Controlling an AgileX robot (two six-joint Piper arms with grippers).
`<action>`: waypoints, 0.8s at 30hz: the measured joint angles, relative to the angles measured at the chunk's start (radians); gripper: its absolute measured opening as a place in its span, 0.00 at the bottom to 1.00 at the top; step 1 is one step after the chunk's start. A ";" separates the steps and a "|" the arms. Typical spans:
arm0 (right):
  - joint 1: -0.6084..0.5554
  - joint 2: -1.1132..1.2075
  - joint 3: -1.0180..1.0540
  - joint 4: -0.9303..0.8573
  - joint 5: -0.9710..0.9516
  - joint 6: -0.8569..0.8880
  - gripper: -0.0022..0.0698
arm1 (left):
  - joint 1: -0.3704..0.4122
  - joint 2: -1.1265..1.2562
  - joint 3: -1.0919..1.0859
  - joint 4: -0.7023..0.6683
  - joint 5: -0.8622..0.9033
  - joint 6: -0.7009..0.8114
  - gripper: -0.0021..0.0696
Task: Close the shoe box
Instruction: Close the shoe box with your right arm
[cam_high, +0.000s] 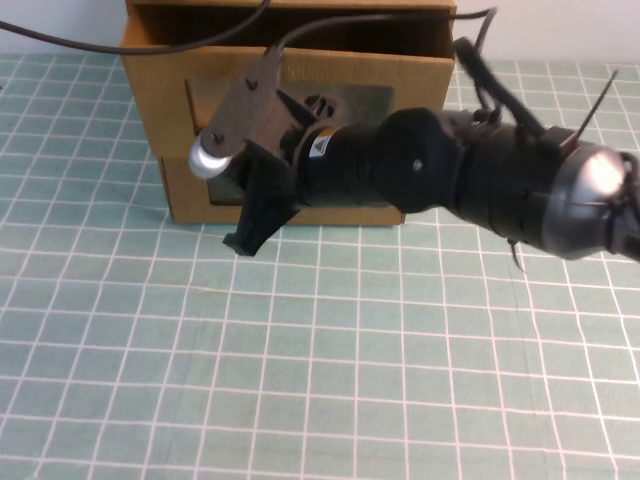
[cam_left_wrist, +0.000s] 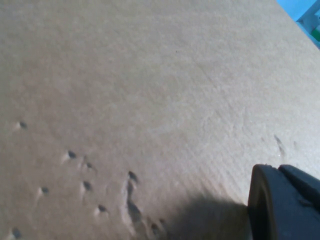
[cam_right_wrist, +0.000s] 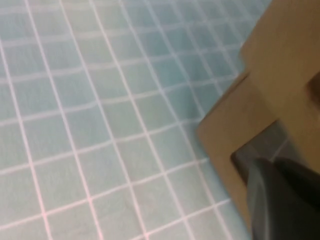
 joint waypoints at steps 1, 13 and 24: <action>0.001 -0.012 0.000 0.000 0.000 0.000 0.01 | 0.000 0.000 0.000 0.000 0.000 0.000 0.02; 0.018 -0.037 0.082 -0.137 -0.220 0.143 0.01 | 0.000 0.000 -0.002 0.000 0.000 -0.001 0.02; 0.021 -0.059 0.094 -0.477 -0.121 0.133 0.01 | 0.000 0.000 -0.002 0.000 0.000 -0.001 0.02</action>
